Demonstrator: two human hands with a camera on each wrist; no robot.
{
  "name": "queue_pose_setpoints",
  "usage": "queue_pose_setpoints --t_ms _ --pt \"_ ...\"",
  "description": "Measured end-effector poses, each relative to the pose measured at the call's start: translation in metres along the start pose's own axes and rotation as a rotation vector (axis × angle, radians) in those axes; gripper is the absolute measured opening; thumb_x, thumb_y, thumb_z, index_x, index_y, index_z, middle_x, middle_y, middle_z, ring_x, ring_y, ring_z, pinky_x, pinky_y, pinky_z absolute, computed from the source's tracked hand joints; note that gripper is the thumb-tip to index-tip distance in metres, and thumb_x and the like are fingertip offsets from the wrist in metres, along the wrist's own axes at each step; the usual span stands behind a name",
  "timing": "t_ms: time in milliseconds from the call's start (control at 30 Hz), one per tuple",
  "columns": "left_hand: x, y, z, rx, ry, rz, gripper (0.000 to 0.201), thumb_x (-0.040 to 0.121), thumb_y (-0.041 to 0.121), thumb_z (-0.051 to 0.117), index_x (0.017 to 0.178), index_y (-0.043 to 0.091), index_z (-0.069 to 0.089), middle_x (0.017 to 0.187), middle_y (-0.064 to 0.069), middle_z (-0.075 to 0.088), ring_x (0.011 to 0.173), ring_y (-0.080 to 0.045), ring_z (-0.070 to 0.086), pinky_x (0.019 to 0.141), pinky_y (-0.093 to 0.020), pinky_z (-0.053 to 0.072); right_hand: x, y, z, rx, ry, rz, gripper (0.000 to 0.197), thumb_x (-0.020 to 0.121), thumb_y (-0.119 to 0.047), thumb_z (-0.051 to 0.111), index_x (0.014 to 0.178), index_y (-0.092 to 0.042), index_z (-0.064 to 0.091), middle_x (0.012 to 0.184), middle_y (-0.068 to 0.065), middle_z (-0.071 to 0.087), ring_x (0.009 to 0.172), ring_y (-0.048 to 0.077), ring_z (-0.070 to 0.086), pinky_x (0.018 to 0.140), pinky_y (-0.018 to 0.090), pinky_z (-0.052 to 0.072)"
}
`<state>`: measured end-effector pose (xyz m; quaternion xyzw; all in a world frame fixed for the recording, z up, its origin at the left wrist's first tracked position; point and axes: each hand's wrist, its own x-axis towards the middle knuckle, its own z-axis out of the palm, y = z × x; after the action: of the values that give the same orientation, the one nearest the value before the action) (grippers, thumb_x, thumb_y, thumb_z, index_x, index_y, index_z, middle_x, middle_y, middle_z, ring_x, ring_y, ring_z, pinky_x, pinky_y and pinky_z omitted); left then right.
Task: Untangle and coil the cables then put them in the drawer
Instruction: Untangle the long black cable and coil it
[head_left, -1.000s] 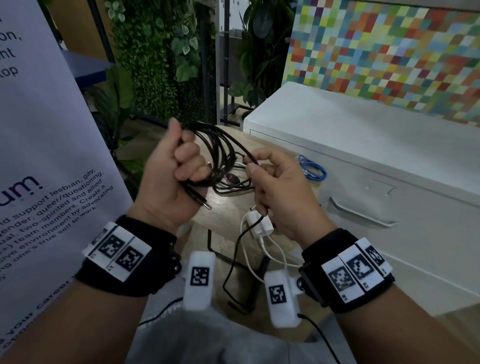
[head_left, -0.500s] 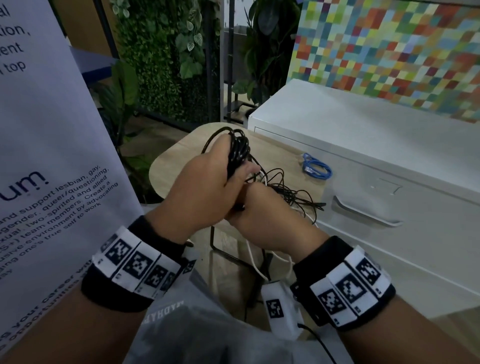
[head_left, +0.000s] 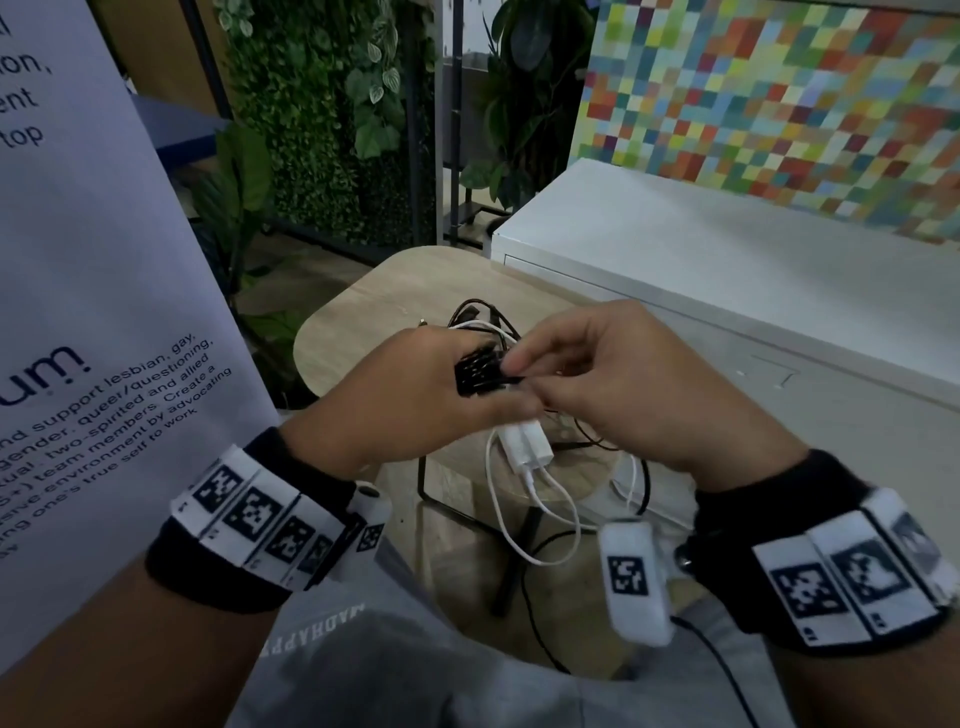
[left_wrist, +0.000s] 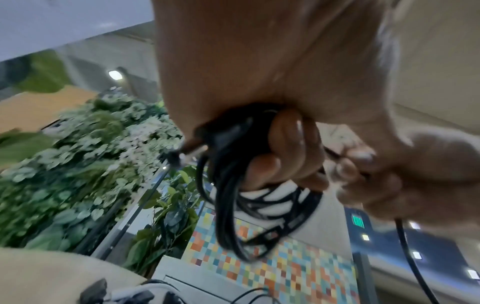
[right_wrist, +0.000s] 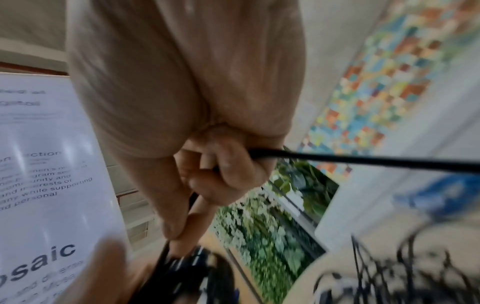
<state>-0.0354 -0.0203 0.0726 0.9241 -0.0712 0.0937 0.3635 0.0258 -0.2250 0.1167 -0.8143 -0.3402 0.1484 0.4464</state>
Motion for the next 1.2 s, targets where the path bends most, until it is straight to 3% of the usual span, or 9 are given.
queue_pose_setpoints --t_ms 67,167,267,333,533,700,867,1000,1200 --pt "-0.002 0.002 -0.004 -0.154 -0.117 -0.041 0.045 0.073 0.058 0.084 0.087 0.016 0.072 0.071 -0.002 0.067 0.061 -0.008 0.059 0.058 -0.034 0.046 0.0 -0.001 -0.016 -0.112 0.017 -0.015 0.016 0.085 -0.012 0.083 0.09 -0.027 0.082 0.078 -0.011 0.078 0.066 0.001 0.067 0.062 0.015 0.048" --pt "-0.004 0.006 -0.011 -0.349 -0.151 -0.083 0.011 0.091 0.02 0.077 0.083 0.014 0.075 0.055 0.005 0.054 0.05 -0.004 0.047 0.05 -0.021 0.037 -0.001 0.0 -0.033 -0.165 0.078 -0.028 0.016 0.085 -0.015 0.083 0.089 -0.03 0.083 0.076 -0.01 0.077 0.07 0.004 0.07 0.065 0.02 0.054" --pt "-0.004 0.008 -0.012 -0.634 -0.167 -0.154 0.034 0.096 0.026 0.07 0.063 0.031 0.07 0.051 0.008 0.038 0.044 -0.007 0.032 0.045 -0.025 0.029 0.004 0.006 -0.032 -0.013 0.126 -0.031 0.015 0.091 -0.013 0.076 0.095 -0.025 0.083 0.074 -0.003 0.077 0.055 0.003 0.057 0.055 0.02 0.045" --pt "-0.002 0.011 -0.008 -0.791 -0.138 -0.169 0.035 0.095 0.031 0.062 0.06 0.026 0.063 0.049 0.007 0.033 0.038 -0.007 0.027 0.042 -0.025 0.027 0.01 0.015 -0.018 0.118 0.163 0.007 0.016 0.096 -0.012 0.071 0.101 -0.022 0.083 0.072 0.002 0.074 0.054 0.013 0.05 0.051 0.026 0.042" --pt "0.006 0.013 0.007 -1.162 -0.014 -0.169 0.018 0.096 0.026 0.052 0.084 0.013 0.051 0.051 0.007 0.029 0.037 -0.006 0.027 0.043 -0.024 0.033 0.026 0.037 0.033 0.355 0.23 0.065 0.026 0.107 -0.014 0.053 0.109 -0.015 0.079 0.063 0.006 0.064 0.044 0.019 0.052 0.044 0.03 0.048" --pt "0.013 0.016 0.014 -1.344 0.251 -0.176 0.011 0.103 0.018 0.049 0.095 0.012 0.052 0.057 0.006 0.032 0.044 -0.007 0.033 0.051 -0.024 0.042 0.018 0.049 0.057 0.308 0.172 0.131 0.033 0.109 -0.017 0.043 0.094 -0.03 0.07 0.07 0.006 0.064 0.043 0.025 0.055 0.045 0.033 0.049" --pt "0.021 0.015 0.024 -0.759 0.501 -0.111 0.02 0.108 0.016 0.052 0.089 0.019 0.05 0.06 0.008 0.046 0.053 -0.014 0.045 0.059 -0.032 0.044 0.014 0.041 0.071 -0.062 0.077 0.128 0.031 0.104 -0.018 0.047 0.125 -0.029 0.067 0.083 -0.009 0.064 0.049 0.0 0.051 0.052 0.015 0.038" --pt "0.013 0.017 0.035 -0.253 0.469 -0.063 0.007 0.102 0.031 0.058 0.107 0.027 0.055 0.086 0.015 0.063 0.079 -0.001 0.061 0.074 -0.024 0.049 0.011 0.016 0.056 -0.165 -0.047 0.083 0.033 0.095 -0.008 0.055 0.076 -0.034 0.06 0.067 -0.011 0.062 0.045 -0.003 0.052 0.047 0.014 0.037" --pt "0.011 0.023 0.032 0.085 0.458 0.113 0.033 0.1 0.038 0.05 0.111 0.008 0.053 0.092 -0.006 0.069 0.083 -0.03 0.065 0.068 -0.048 0.05 0.003 0.006 0.037 0.077 -0.039 0.17 0.021 0.086 0.005 0.05 0.079 -0.001 0.069 0.065 0.011 0.071 0.046 0.029 0.066 0.052 0.037 0.05"
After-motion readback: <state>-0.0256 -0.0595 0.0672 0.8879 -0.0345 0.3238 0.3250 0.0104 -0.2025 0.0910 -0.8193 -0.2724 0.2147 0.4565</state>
